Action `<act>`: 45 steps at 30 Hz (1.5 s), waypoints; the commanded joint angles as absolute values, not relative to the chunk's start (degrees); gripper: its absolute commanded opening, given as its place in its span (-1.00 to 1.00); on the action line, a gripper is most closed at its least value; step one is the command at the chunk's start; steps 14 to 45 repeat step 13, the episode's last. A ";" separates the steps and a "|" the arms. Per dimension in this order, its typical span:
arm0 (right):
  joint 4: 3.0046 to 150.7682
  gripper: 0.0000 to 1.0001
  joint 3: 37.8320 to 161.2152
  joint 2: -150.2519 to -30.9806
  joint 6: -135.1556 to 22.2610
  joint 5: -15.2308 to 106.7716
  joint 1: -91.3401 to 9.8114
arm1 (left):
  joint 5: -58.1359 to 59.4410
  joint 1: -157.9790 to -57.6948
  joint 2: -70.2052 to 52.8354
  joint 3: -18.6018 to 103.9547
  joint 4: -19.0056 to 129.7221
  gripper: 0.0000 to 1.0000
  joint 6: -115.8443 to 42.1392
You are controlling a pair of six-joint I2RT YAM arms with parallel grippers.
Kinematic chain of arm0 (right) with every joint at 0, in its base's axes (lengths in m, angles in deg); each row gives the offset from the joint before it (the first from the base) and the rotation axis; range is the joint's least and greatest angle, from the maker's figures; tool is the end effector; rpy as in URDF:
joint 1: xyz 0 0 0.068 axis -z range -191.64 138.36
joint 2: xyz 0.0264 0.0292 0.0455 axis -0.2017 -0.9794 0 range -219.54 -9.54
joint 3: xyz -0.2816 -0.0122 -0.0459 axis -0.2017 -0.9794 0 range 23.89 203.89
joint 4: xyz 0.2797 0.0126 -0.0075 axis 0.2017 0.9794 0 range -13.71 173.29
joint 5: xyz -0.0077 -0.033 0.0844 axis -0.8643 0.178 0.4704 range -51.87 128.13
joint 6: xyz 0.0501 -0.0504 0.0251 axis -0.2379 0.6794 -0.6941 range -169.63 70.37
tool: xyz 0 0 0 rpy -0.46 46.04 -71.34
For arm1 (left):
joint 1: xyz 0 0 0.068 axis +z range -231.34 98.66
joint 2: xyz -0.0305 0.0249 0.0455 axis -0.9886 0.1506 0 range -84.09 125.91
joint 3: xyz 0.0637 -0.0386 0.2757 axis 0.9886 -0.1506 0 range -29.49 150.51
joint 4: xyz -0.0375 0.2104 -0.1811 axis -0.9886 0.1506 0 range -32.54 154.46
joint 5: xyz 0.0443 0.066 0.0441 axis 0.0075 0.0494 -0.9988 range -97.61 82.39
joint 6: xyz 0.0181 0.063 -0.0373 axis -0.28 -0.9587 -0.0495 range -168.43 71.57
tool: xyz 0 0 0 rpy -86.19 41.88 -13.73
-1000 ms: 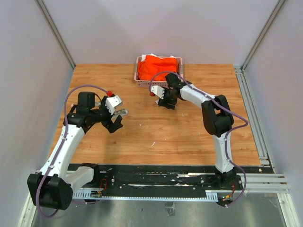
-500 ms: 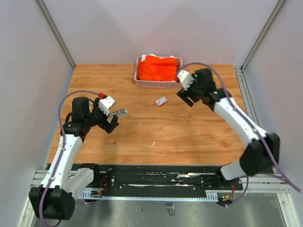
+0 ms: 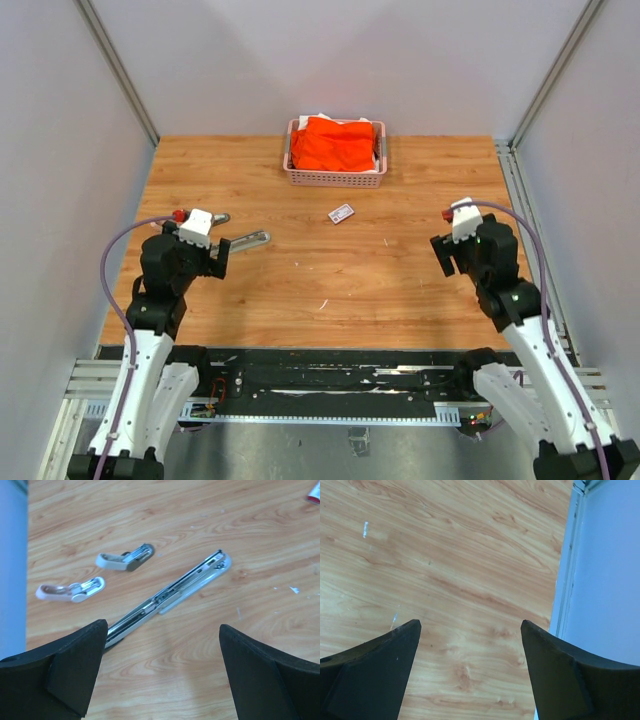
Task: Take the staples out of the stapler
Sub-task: Reset both arms
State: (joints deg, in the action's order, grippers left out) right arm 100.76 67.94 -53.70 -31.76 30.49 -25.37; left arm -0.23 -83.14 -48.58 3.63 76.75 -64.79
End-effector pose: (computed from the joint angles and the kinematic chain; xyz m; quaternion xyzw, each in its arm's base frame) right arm 0.2067 0.0419 0.3091 -0.1940 0.8176 -0.0755 0.5368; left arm 0.1886 -0.0141 0.2727 0.1659 0.8097 0.0182 0.5626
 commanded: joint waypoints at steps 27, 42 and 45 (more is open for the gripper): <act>92.48 0.72 57.16 -32.29 -33.00 22.76 -24.83 | -8.77 -82.66 -62.95 -2.28 78.46 0.96 -61.94; 92.48 0.72 57.16 -32.29 -33.00 22.76 -24.83 | -8.77 -82.66 -62.95 -2.28 78.46 0.96 -61.94; 92.48 0.72 57.16 -32.29 -33.00 22.76 -24.83 | -8.77 -82.66 -62.95 -2.28 78.46 0.96 -61.94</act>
